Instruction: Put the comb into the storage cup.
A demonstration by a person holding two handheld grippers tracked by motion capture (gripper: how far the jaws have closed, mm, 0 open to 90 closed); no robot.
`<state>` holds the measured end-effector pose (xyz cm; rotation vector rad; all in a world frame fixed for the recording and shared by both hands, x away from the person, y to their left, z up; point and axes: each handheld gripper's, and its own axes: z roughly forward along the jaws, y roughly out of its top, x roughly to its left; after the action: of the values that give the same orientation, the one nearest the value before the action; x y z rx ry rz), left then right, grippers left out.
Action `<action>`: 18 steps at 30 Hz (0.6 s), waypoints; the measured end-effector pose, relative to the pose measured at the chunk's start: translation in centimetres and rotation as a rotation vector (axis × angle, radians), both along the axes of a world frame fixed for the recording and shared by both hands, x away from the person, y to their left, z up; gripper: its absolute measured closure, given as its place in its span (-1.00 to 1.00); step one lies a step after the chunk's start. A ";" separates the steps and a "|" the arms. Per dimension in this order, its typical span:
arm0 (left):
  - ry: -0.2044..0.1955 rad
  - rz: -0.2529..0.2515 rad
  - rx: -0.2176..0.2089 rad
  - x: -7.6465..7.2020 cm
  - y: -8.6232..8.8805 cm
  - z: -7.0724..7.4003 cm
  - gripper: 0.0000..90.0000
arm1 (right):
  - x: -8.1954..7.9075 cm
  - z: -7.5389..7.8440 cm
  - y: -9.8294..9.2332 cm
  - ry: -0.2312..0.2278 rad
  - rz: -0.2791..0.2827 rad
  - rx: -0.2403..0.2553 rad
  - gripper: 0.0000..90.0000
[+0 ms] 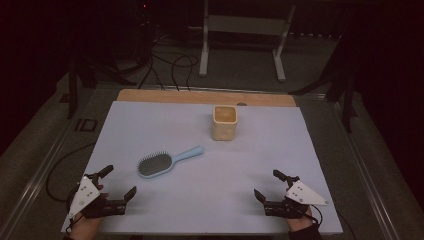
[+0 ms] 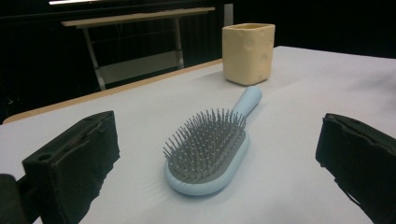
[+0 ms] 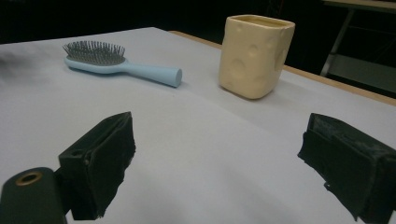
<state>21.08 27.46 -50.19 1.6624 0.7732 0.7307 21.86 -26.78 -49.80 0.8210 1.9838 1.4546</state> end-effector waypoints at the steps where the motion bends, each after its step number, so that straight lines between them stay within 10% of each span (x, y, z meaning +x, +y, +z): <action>1: 0.000 0.000 0.004 0.0 0.0 0.0 -1.00 | 0.0 0.0 0.0 -0.001 -0.003 0.000 -0.79; 18: -0.005 -0.049 -0.005 0.0 -0.9 0.8 -1.00 | -0.1 0.1 -0.1 -0.007 -0.007 0.013 -0.79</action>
<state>21.11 26.54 -49.37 1.6681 0.7281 0.6980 21.73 -26.87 -49.66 0.8265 1.9667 1.4662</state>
